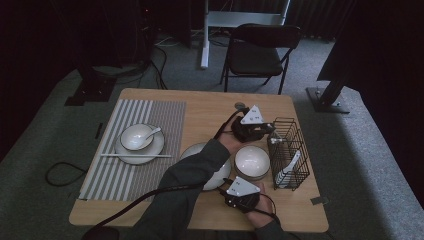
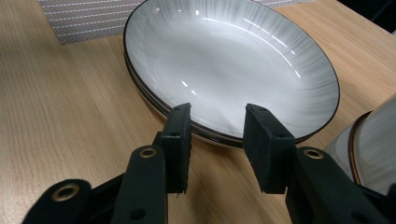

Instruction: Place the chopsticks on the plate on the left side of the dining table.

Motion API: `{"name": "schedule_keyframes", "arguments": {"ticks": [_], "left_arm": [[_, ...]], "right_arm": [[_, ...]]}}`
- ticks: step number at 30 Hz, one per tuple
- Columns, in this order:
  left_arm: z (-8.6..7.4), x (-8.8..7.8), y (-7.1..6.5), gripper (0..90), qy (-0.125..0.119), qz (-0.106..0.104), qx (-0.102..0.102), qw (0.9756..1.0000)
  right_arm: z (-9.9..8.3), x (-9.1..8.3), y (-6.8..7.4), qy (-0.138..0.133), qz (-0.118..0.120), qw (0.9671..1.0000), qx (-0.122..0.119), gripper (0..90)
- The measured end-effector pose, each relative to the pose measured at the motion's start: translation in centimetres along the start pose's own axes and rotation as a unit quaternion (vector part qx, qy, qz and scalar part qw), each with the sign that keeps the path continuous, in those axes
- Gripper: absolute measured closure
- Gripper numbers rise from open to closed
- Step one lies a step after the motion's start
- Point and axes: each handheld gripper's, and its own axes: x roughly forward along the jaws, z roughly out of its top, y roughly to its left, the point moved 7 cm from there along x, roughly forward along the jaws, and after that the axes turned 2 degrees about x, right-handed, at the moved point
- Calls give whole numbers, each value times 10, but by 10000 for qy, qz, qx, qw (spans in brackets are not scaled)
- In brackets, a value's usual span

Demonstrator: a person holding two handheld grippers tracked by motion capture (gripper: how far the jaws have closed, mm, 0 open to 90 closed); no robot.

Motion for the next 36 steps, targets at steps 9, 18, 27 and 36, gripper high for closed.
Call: {"name": "schedule_keyframes", "arguments": {"ticks": [9,18,27,36], "left_arm": [[10,-10,2,837,-187,66,25,9998],[31,-37,9,838,-669,100,-96,9977],[58,-83,21,840,-1176,245,-80,9927],[67,-139,40,842,-1570,535,-220,9859]], "right_arm": [[0,1,1,9,2,10000,-6,615],[0,1,1,18,1,10000,-7,615],[0,2,3,33,-13,10000,-48,615],[1,2,3,37,-22,10000,-57,615]]}}
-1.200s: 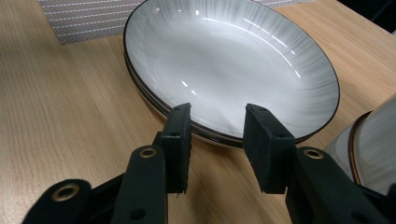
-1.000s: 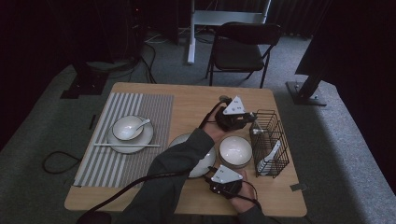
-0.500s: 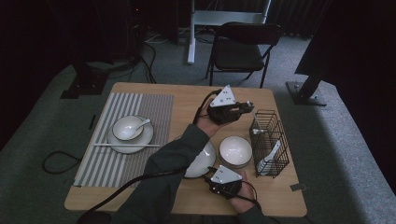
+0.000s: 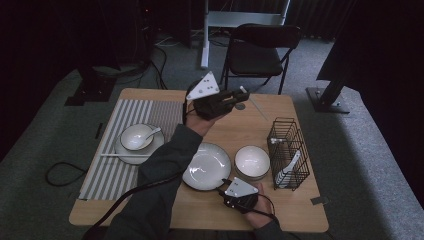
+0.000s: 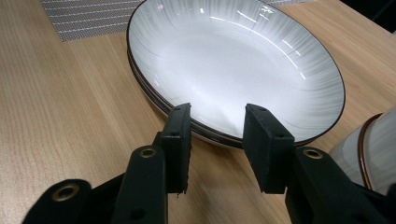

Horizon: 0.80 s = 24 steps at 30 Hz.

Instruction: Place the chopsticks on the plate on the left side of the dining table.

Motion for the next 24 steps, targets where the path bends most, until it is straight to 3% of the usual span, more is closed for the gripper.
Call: {"name": "schedule_keyframes", "arguments": {"ticks": [5,11,24], "left_arm": [[-4,-22,9,842,26,115,-49,9999],[-15,-37,14,842,155,212,-115,9996],[-35,-66,15,842,251,301,-293,9988]], "right_arm": [[2,-1,-2,-8,-29,10000,-20,615],[8,-8,-7,-71,-85,9999,-16,616],[30,-12,-26,-129,-163,9998,18,671]]}}
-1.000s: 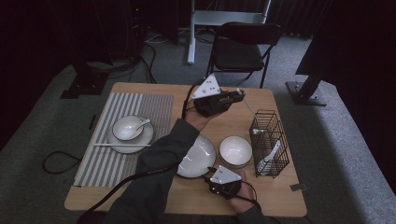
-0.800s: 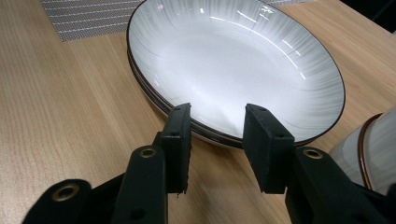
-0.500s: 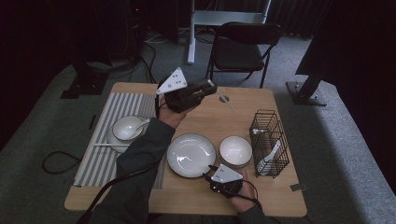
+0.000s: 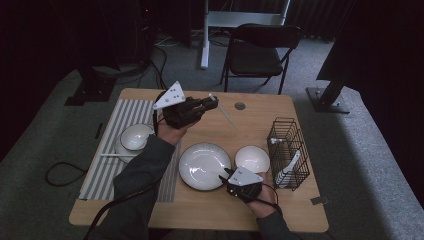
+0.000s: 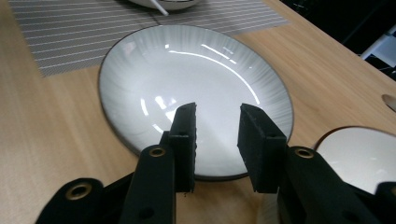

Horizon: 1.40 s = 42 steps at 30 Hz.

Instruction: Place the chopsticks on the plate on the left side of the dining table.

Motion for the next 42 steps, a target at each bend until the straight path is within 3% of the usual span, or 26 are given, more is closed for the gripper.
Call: {"name": "schedule_keyframes", "arguments": {"ticks": [15,24,28,31,32,38,42], "left_arm": [[-12,-36,2,842,-19,88,-192,9998],[-21,-62,4,842,-8,136,-374,9992],[-23,-75,3,842,-31,148,-438,9989],[-25,-82,1,842,-15,159,-440,9989],[-25,-84,0,842,-9,153,-448,9989],[-25,-90,-5,842,-53,14,-506,9987],[-26,-90,-6,842,-95,-72,-601,9981]], "right_arm": [[31,7,-26,27,-218,9998,9,672],[41,20,-35,25,-341,9993,122,676],[47,29,-40,85,-400,9991,67,700],[49,34,-41,146,-391,9991,47,716],[50,40,-42,279,-407,9988,41,731],[57,51,-35,290,-164,9992,-225,735],[58,54,-34,289,-133,9992,-245,753]]}}
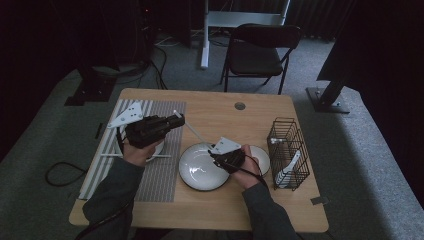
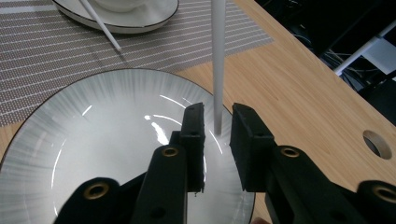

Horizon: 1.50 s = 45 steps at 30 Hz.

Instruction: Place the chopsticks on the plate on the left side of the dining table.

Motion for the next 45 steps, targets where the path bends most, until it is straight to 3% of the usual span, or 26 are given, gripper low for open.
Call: {"name": "schedule_keyframes", "arguments": {"ticks": [6,10,17,24,30,34,36,37,39,42,45], "left_arm": [[0,-2,1,842,-131,-107,-206,9996],[0,-3,2,837,-163,-69,-225,9996],[-3,-13,12,752,-162,518,-46,9985],[-14,-31,17,695,-49,1071,205,9940],[-29,-55,23,675,13,1455,152,9892],[-38,-65,16,672,31,1554,184,9877],[-41,-68,13,672,104,1685,306,9852],[-41,-68,13,673,104,1685,306,9852],[-43,-70,5,673,238,1819,600,9812],[-41,-68,0,673,385,1898,862,9773],[-41,-66,-2,673,475,1949,1001,9745]], "right_arm": [[2,2,0,3,54,10000,-81,818],[2,1,2,-12,48,9997,-225,862],[3,-2,6,-24,74,9994,-344,866],[7,-1,11,-1,111,9990,-434,867],[13,1,18,19,157,9987,-484,868],[18,5,21,79,162,9985,-508,868],[21,8,23,123,170,9985,-514,868],[21,8,23,123,170,9985,-514,868],[25,14,27,225,214,9981,-531,868],[26,21,32,371,266,9973,-583,868],[28,28,40,453,335,9963,-651,869]]}}
